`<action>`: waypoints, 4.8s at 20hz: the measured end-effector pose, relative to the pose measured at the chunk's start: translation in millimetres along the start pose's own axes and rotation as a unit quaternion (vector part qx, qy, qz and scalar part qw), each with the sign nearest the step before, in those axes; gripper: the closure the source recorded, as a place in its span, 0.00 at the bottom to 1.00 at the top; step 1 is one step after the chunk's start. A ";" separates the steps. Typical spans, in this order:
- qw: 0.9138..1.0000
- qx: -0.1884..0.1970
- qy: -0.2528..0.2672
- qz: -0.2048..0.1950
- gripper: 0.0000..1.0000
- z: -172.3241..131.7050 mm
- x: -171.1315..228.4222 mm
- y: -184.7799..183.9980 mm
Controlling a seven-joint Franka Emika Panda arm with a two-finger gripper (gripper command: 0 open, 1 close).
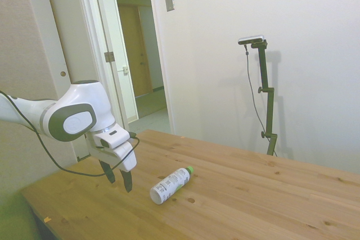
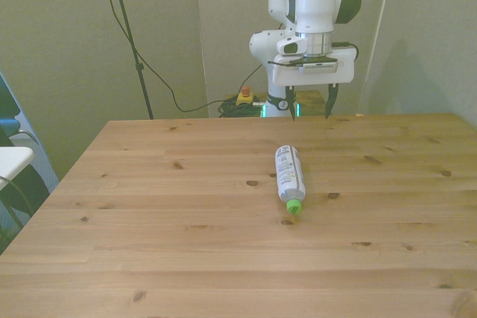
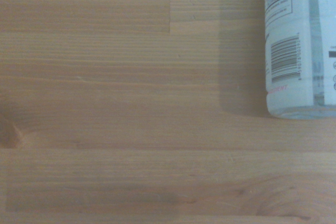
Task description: Stand the water bottle
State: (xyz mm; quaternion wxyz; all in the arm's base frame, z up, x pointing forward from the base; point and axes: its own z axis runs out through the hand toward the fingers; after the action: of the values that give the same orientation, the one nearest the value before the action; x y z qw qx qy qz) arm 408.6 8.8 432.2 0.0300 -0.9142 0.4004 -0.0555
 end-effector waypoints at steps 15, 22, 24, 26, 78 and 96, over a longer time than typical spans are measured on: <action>0.998 0.029 0.046 0.036 0.00 -43.9 112.9 -44.5; 0.997 0.021 0.046 0.055 0.00 -3.0 197.1 -84.7; 0.997 0.016 0.045 0.060 0.00 13.2 215.6 -93.5; 0.997 0.010 0.043 0.062 0.00 28.6 226.1 -100.7; 0.969 0.090 0.116 0.196 1.00 11.4 227.0 -127.9; 0.850 0.209 0.396 0.278 1.00 -61.9 253.9 -62.8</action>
State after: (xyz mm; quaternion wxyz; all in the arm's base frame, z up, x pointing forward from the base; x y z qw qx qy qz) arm 617.6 -136.0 519.6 0.0736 -0.6372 0.5944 -0.4851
